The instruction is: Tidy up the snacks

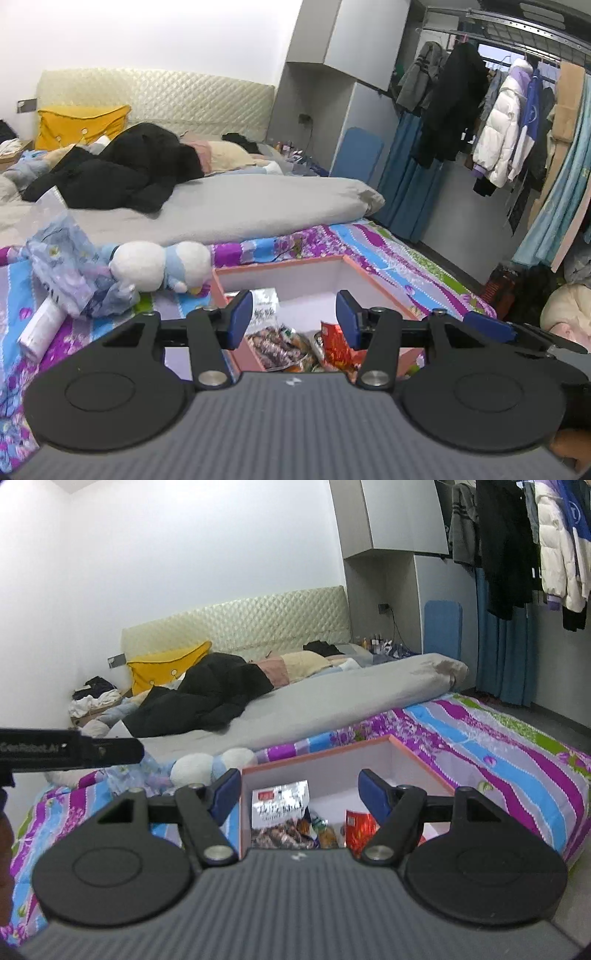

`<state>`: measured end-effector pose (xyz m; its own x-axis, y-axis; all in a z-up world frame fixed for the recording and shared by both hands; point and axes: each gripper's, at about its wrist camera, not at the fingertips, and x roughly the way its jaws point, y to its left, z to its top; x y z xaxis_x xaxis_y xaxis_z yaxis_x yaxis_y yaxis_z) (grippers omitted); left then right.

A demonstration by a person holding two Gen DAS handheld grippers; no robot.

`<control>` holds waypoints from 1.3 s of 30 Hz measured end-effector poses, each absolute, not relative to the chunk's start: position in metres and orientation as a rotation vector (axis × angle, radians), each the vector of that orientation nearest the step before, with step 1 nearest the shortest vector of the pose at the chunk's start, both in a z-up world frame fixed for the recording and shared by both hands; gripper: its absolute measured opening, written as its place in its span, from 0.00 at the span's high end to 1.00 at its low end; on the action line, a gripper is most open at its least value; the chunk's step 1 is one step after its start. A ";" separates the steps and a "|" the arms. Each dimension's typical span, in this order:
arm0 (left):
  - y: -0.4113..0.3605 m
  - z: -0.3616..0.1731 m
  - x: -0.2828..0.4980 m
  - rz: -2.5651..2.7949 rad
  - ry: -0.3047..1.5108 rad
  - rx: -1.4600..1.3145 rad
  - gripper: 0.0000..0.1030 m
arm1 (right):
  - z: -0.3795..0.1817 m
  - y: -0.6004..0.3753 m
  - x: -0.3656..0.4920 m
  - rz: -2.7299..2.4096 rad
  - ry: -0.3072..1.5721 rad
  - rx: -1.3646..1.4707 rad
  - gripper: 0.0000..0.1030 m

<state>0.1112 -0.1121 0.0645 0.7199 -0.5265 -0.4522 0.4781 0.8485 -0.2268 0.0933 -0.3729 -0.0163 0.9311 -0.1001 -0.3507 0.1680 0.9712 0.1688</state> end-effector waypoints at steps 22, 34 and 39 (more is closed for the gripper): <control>-0.091 0.010 0.093 -0.521 0.646 -0.115 0.46 | -0.057 -0.364 0.062 -0.134 0.416 0.224 0.30; -0.094 0.003 0.098 -0.525 0.664 -0.113 0.46 | -0.062 -0.363 0.064 -0.136 0.429 0.229 0.30; -0.095 0.004 0.099 -0.527 0.660 -0.112 0.46 | -0.061 -0.362 0.063 -0.139 0.423 0.227 0.30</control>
